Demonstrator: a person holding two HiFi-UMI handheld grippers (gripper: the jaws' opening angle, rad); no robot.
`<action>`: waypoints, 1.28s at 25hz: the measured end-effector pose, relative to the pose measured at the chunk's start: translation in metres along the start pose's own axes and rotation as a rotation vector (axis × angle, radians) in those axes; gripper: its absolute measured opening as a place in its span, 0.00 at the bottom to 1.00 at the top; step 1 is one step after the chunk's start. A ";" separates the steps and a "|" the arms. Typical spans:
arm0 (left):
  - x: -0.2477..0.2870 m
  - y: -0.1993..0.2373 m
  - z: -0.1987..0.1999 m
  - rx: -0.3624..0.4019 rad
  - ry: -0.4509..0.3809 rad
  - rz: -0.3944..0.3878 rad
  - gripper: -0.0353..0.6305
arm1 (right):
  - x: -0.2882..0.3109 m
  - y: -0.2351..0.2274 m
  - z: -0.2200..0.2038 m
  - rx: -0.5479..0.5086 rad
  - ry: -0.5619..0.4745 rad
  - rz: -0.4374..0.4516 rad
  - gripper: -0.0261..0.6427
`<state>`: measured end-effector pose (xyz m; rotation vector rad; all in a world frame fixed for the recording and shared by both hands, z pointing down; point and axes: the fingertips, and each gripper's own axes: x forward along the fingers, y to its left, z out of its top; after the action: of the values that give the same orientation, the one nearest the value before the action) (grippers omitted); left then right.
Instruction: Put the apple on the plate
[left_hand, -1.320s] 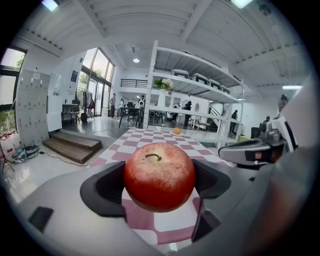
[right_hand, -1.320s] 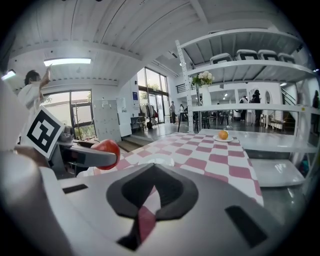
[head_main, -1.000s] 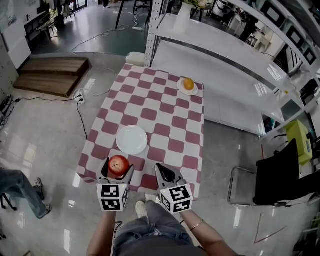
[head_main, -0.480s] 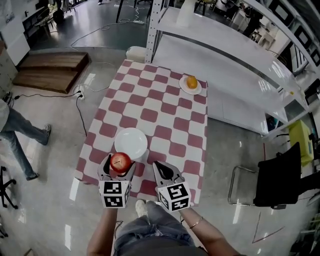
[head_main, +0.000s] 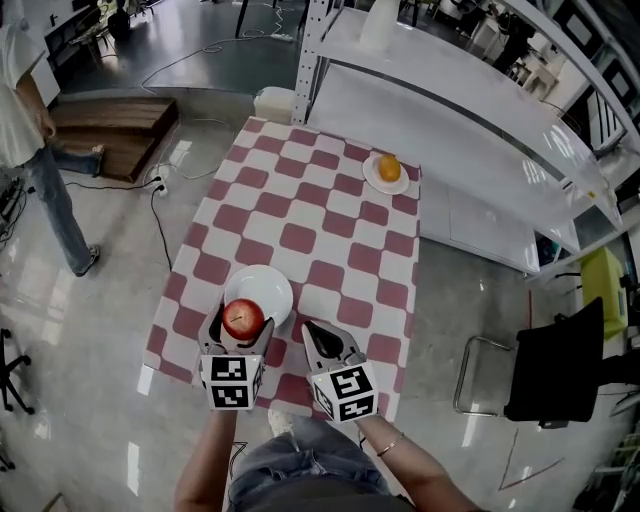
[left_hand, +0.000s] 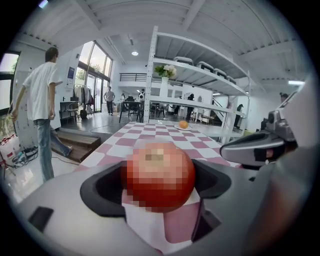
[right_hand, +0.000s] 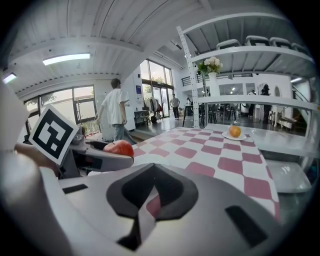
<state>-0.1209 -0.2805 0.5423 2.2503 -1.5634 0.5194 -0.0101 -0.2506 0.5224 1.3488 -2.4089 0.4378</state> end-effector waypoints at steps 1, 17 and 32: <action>0.003 0.000 0.001 0.001 0.000 0.002 0.68 | 0.002 -0.002 0.000 0.001 0.002 0.002 0.06; 0.049 -0.002 0.006 0.029 0.028 0.023 0.68 | 0.026 -0.025 -0.005 0.020 0.039 0.025 0.06; 0.071 0.001 0.001 0.061 0.061 0.029 0.68 | 0.038 -0.029 -0.012 0.027 0.078 0.030 0.06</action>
<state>-0.0986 -0.3389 0.5764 2.2374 -1.5715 0.6466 -0.0017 -0.2888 0.5529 1.2840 -2.3704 0.5228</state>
